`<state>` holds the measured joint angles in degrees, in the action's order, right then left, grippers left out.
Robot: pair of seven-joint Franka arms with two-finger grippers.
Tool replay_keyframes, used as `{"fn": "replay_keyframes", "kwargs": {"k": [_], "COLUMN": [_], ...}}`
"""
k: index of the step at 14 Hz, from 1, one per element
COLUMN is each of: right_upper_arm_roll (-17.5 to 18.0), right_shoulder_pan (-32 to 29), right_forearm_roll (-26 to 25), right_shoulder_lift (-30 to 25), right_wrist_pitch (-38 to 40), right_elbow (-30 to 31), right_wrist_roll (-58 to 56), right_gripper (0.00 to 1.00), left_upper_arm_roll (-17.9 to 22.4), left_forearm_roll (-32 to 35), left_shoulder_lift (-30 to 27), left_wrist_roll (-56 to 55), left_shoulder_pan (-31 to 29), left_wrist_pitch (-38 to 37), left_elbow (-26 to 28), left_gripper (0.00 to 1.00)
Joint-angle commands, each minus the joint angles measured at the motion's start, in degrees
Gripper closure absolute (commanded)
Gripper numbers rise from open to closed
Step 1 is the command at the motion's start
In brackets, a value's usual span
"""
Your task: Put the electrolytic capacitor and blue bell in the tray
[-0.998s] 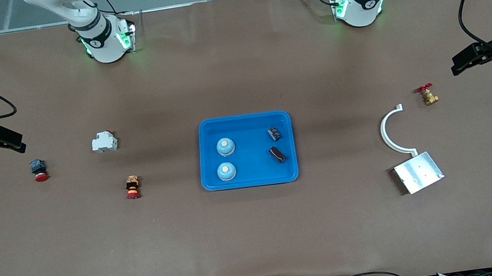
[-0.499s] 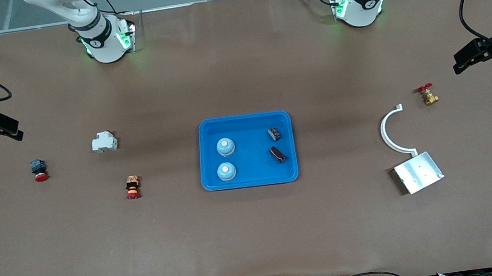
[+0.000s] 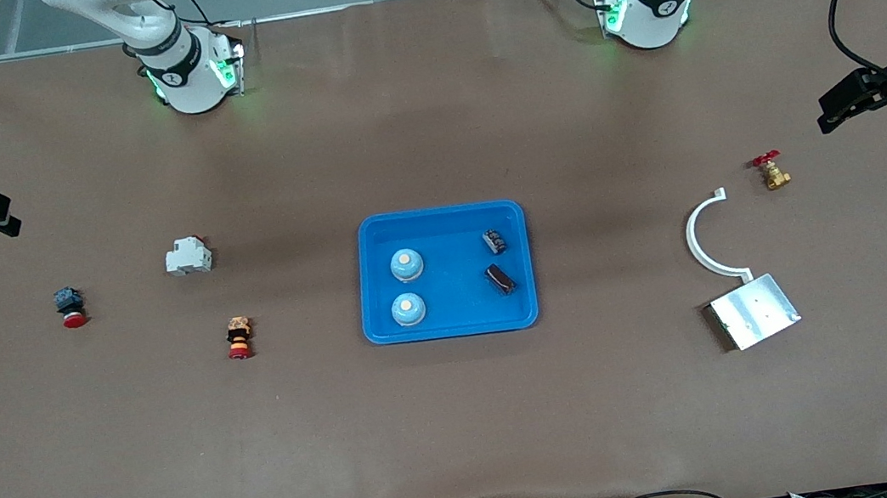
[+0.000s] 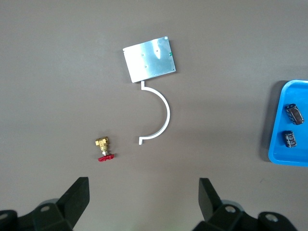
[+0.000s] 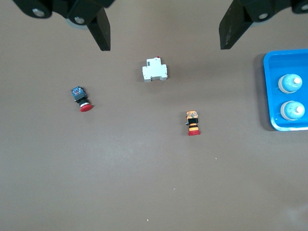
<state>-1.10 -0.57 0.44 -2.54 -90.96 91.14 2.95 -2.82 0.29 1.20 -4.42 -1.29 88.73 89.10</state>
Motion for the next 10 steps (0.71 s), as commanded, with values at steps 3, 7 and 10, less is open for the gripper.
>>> {"fn": "replay_keyframes", "kwargs": {"k": [3,7,10], "right_upper_arm_roll": [-0.2,-0.3,-0.3], "right_shoulder_pan": [-1.5,-1.5,-1.5], "right_forearm_roll": [2.7,2.7,2.7], "right_shoulder_lift": [-1.7,-1.7,-1.7], "right_wrist_pitch": [0.0,0.1,0.1], "right_elbow": [1.5,1.5,1.5], "right_wrist_roll": [-1.7,-1.8,-2.2], "right_gripper": [0.0,0.0,0.0], "left_upper_arm_roll": [0.1,0.1,0.1], "left_forearm_roll": [-1.1,-1.1,-1.1], "left_shoulder_lift": [-0.8,-0.8,-0.8], "left_wrist_roll": [0.3,0.0,0.0], "left_shoulder_pan": [0.0,0.0,0.0], "left_wrist_pitch": [0.5,0.5,0.6], "left_elbow": [0.4,0.4,0.4], "left_gripper": [0.0,0.0,0.0]}}
